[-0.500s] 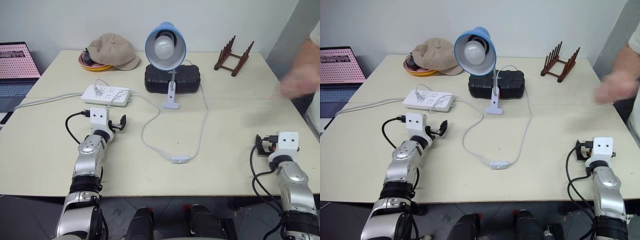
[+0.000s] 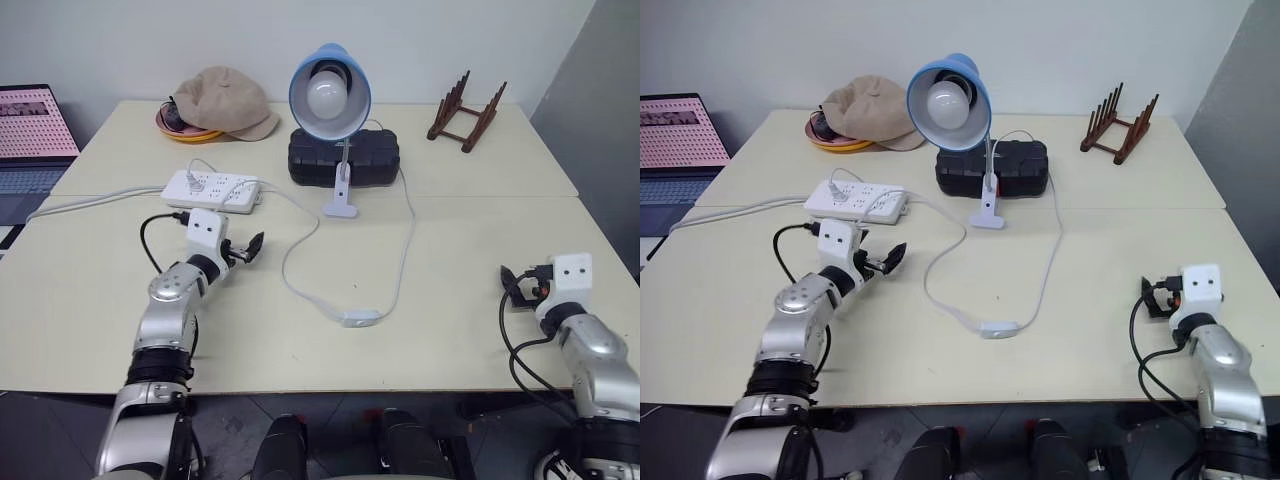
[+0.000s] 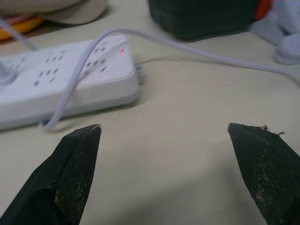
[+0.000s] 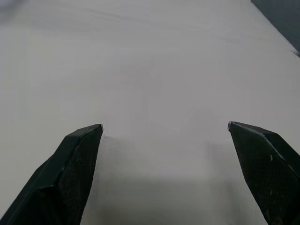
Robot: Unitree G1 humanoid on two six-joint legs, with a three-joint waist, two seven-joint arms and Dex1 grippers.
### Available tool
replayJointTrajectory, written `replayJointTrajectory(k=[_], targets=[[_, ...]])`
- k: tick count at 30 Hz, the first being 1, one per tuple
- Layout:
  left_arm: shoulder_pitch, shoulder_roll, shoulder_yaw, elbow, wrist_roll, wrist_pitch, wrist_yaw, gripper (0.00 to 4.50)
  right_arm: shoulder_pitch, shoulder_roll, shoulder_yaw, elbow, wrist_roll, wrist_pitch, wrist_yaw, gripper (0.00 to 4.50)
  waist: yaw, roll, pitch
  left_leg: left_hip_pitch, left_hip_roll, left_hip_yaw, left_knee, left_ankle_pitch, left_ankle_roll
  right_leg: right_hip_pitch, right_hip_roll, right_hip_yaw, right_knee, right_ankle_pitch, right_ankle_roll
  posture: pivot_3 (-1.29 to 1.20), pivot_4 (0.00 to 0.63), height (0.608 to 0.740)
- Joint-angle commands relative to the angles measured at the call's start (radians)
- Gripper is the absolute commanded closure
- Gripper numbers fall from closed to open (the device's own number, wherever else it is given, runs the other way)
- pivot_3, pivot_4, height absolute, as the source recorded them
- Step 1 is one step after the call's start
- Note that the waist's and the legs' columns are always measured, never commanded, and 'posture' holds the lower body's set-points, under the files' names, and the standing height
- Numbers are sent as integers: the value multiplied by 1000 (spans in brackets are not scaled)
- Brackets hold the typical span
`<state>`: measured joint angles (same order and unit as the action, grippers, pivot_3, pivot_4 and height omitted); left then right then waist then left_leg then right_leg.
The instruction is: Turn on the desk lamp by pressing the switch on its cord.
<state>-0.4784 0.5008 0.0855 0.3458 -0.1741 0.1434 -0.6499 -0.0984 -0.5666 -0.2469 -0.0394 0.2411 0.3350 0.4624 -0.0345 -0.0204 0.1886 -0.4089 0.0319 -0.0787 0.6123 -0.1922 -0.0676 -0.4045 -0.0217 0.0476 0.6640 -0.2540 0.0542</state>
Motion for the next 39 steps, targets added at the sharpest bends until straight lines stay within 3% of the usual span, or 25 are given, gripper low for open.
replayJointTrajectory(k=[1, 6, 10, 16, 26, 38, 39], targets=[[5, 135, -68, -227, -136, 152, -326, 0, 27, -172, 60, -206, 191, 109, 367, 12, -1, 0, 0, 0, 0, 0, -1, 0, 0, 0, 0, 0, 0, 0, 0, 0, 150, 740], [40, 376, -145, -509, -331, 407, -677, 0, 44, -364, 93, -354, 376, 289, 611, 12, -3, 0, 1, 0, 1, 0, -2, 0, 0, 0, 0, -1, -2, -2, -2, 0, 150, 740], [77, 469, -204, -561, -284, 344, -783, 0, 0, -377, 146, -403, 415, 346, 626, 12, -2, 0, 1, 0, 1, 0, -2, 0, 0, 0, 0, -1, -2, -5, -7, 0, 150, 740], [57, 415, -204, -483, -222, 234, -744, 0, -83, -344, 248, -404, 366, 332, 608, 12, 2, -1, 1, 0, 1, 0, 0, 0, 0, -1, 0, -1, -2, -5, -8, 0, 150, 740], [86, 393, -183, -533, -256, 232, -744, 0, -301, -163, 530, -140, 106, 116, 656, 12, 0, -1, 1, -3, 2, 0, -1, 0, 0, -3, 0, -2, -1, -3, -4, 0, 150, 740], [135, 403, -143, -656, -331, 290, -711, 0, -360, -85, 603, -32, 31, 42, 736, 12, 1, -1, 1, -3, 2, 0, 0, 0, 0, -3, 1, -2, 0, -3, -4, 0, 150, 740], [135, 403, -141, -658, -333, 293, -709, 0, -363, -76, 603, -28, 30, 44, 736, 373, 1, -1, 1, -2, 2, 0, 0, 0, 0, -3, 1, -2, 0, -3, -4, 0, 150, 740]])
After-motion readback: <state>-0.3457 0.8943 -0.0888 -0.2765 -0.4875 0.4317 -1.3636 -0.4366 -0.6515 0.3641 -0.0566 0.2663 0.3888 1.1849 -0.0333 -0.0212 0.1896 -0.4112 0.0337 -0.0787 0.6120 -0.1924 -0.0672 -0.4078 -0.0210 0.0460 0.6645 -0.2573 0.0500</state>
